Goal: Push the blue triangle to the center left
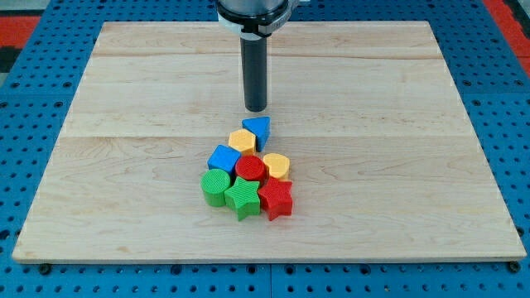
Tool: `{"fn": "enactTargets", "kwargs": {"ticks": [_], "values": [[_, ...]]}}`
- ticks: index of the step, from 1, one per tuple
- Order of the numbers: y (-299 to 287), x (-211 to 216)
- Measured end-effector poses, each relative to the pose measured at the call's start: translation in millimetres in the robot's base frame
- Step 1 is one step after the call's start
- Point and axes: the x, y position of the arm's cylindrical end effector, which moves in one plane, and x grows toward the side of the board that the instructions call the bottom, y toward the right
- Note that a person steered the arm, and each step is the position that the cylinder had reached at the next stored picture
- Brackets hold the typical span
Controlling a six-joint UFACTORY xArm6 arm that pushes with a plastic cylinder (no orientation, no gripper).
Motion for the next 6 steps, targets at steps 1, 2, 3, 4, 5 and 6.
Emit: {"fn": "enactTargets", "kwargs": {"ticks": [1,2,3,4,5,6], "values": [[0,0],[0,0],[-1,2],[56,8],[78,30],[41,51]]}}
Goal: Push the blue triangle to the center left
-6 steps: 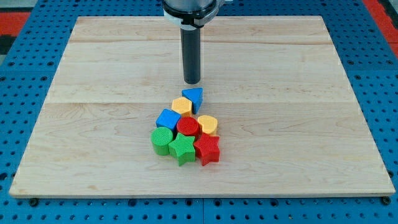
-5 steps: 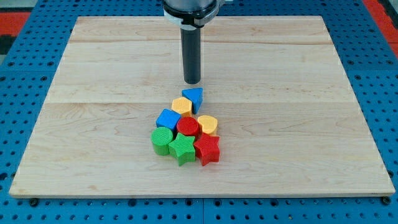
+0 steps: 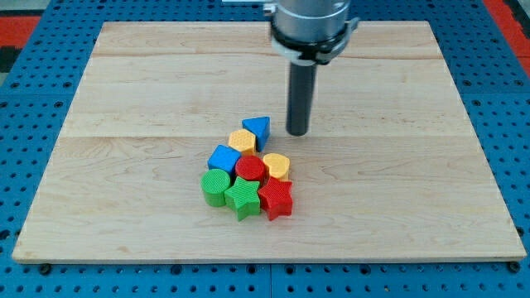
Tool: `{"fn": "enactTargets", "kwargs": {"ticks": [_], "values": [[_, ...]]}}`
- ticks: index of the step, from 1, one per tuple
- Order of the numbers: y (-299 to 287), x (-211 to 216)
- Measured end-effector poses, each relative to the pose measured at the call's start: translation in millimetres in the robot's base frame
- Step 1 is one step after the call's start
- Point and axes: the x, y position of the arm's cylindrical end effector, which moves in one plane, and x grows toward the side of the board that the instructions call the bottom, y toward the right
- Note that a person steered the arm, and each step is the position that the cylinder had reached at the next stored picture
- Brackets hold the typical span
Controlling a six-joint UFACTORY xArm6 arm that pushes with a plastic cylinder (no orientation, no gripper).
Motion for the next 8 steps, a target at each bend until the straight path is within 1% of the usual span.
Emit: {"fn": "enactTargets", "kwargs": {"ticks": [1,2,4,8], "values": [[-42,6],[-54,3],[-54,3],[-55,-14]]}}
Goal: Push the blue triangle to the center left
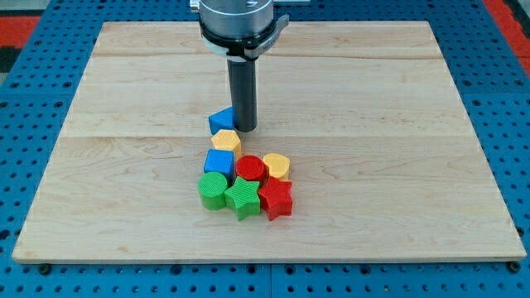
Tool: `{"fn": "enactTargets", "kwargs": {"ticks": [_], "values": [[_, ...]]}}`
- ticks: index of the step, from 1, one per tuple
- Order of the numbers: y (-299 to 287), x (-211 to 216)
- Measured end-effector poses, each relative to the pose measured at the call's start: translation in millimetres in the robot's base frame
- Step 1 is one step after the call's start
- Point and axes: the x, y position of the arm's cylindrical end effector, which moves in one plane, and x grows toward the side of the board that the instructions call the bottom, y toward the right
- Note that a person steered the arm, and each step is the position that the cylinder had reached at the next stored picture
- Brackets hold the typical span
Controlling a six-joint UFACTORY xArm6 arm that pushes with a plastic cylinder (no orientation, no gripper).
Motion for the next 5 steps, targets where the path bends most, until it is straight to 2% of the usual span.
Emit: {"fn": "enactTargets", "kwargs": {"ticks": [1,3,4,5], "values": [[-5,0],[-62,2],[-114,-2],[-124,22]]}}
